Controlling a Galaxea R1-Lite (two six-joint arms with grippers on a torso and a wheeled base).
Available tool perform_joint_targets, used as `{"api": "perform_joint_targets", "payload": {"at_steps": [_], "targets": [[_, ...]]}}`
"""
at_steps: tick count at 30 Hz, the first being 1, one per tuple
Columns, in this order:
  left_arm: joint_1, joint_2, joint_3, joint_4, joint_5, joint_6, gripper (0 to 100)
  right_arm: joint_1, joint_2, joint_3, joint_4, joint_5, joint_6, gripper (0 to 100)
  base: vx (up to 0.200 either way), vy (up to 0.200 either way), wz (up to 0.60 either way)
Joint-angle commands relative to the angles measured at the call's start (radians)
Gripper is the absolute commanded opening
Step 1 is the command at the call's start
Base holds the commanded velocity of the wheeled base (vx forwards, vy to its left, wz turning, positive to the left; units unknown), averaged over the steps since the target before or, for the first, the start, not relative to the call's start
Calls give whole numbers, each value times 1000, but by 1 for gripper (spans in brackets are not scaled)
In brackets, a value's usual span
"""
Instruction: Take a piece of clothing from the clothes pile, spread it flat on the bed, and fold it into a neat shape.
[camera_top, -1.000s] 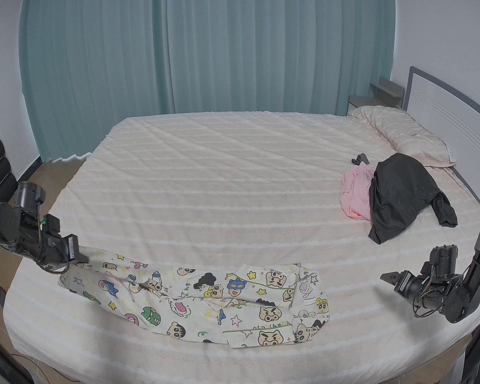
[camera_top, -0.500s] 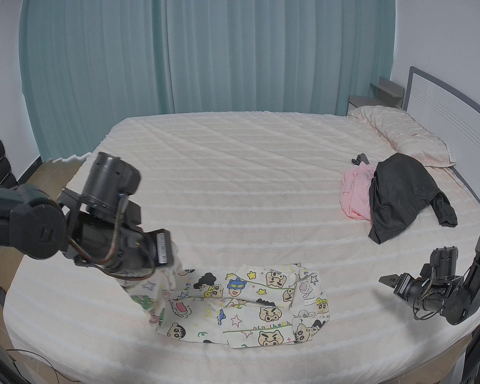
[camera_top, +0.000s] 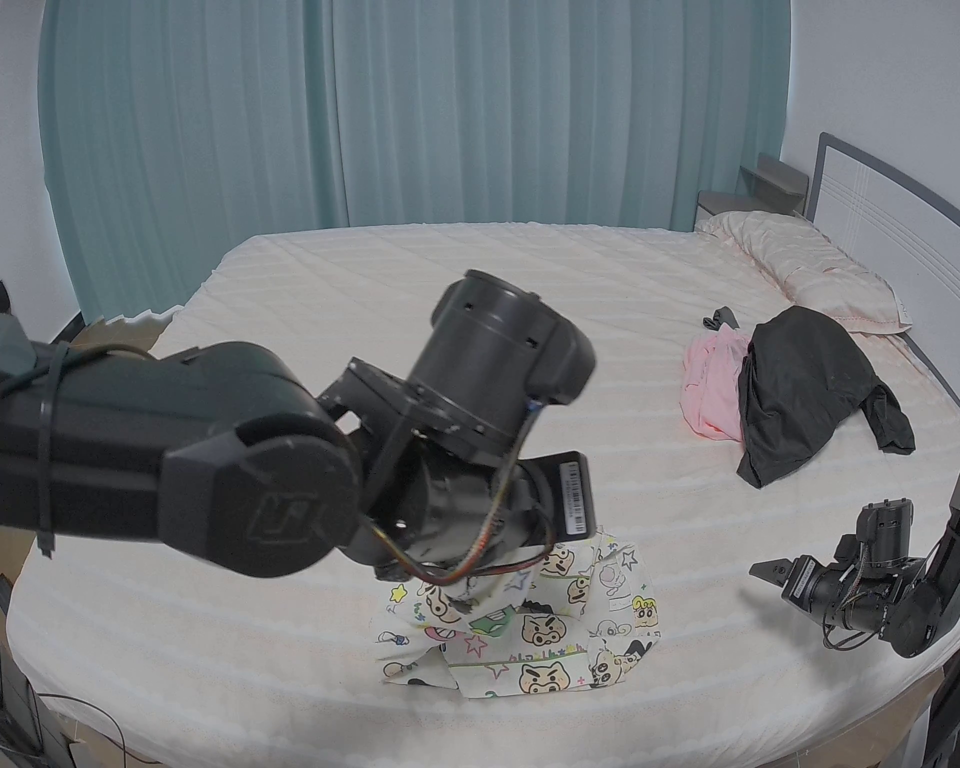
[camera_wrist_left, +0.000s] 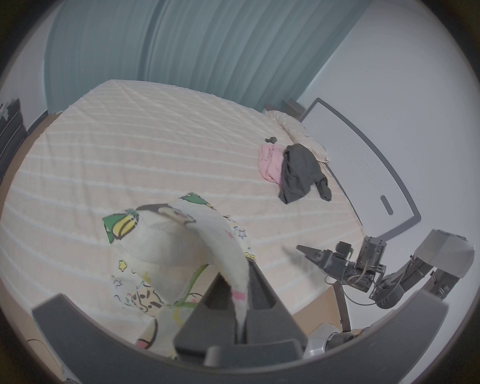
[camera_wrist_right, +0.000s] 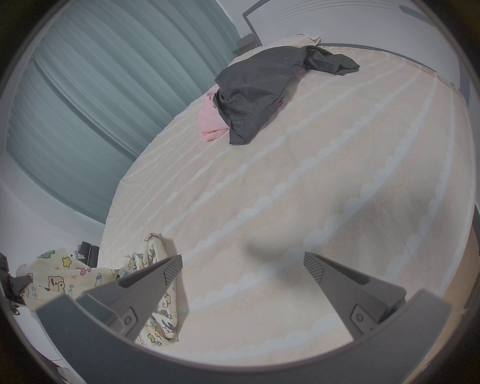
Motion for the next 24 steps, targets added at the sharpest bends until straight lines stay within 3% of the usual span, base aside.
{"api": "perform_joint_targets", "payload": {"at_steps": [1,11,12,24], "targets": [[-36,59,-43,-9,6,-2,0,11,-3,5,0,1,0,100,0,0,0],[-39,112,-153,1,50,-4,0,11,-4,5,0,1,0,100,0,0,0],[-39,114,-157,1,50,-5,100,11,-4,5,0,1,0,100,0,0,0],[-39,109,-160,-1,52,-22,100,11,-4,5,0,1,7,100,0,0,0]]}}
